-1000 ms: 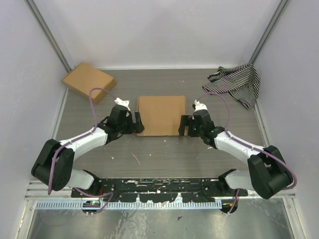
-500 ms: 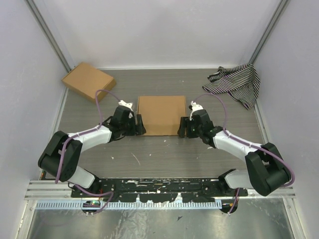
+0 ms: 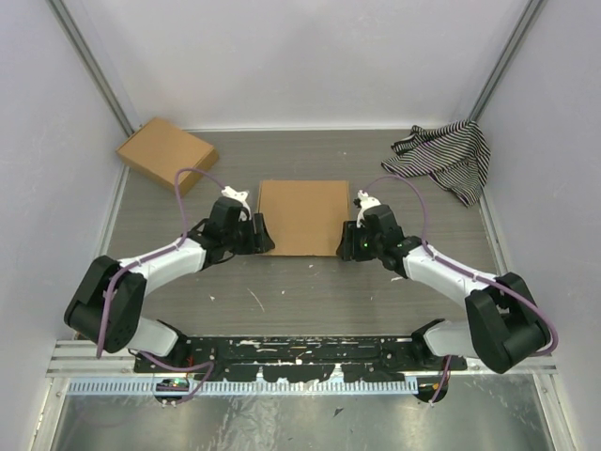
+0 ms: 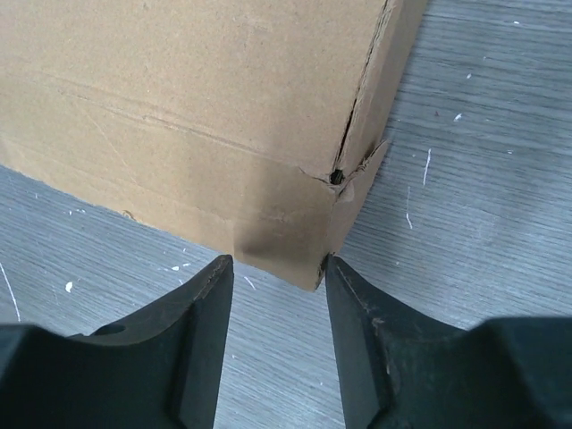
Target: Fold the paper box
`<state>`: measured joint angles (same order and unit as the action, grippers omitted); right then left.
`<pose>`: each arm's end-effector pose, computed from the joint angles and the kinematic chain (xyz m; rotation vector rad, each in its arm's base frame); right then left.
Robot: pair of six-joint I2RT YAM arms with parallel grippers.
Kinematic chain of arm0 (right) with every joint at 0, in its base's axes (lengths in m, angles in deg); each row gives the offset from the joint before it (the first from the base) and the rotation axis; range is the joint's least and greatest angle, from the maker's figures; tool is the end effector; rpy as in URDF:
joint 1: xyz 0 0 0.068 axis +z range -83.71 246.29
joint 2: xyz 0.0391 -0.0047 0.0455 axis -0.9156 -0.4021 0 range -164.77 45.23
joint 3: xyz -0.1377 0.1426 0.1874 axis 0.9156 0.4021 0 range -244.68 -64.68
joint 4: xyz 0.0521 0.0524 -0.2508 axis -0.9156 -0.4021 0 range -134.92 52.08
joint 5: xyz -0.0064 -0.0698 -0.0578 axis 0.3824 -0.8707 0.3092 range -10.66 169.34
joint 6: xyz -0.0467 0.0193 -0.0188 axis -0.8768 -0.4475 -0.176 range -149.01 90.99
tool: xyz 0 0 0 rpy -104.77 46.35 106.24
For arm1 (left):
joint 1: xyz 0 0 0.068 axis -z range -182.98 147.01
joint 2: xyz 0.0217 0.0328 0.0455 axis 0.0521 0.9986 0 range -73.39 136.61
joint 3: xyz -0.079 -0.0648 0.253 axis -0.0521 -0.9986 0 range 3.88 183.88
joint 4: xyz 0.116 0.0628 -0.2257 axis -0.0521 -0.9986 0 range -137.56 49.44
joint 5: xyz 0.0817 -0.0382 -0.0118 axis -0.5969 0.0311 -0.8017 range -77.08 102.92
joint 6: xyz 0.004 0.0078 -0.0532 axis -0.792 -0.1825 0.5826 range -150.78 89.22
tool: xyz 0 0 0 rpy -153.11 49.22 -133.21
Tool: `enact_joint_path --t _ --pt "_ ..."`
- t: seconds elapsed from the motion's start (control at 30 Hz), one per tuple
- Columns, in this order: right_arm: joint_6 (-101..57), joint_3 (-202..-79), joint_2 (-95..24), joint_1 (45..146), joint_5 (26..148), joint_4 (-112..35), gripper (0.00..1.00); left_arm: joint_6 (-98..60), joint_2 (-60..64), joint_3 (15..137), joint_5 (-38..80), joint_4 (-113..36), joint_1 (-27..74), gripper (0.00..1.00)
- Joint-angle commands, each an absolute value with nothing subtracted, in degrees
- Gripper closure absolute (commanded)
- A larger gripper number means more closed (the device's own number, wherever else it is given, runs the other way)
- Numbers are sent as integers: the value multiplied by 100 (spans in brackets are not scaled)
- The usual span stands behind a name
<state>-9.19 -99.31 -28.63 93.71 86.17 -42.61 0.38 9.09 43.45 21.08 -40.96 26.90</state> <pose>0.2227 0.1203 0.1828 -0.2196 2.3863 0.5392 0.2447 -0.1465 0.1775 0.0478 2.4227 -0.6798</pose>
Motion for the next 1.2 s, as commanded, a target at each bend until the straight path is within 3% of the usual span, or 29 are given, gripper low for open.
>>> enact_joint_path --t 0.0,0.3,0.53,1.17 --pt "-954 -10340 -2638 9389 8916 -4264 51 84 677 4554 2337 -4249 2690 36" --pt "-875 -11084 -2564 9389 8753 -5508 62 26 501 5167 2395 -5449 2685 47" --pt "-838 -11637 -2814 9389 8947 -6227 63 -28 500 5662 2441 -6209 2690 49" --pt "-761 -11288 -3260 9380 8958 -5684 63 -62 926 5590 2531 -6067 2681 47"
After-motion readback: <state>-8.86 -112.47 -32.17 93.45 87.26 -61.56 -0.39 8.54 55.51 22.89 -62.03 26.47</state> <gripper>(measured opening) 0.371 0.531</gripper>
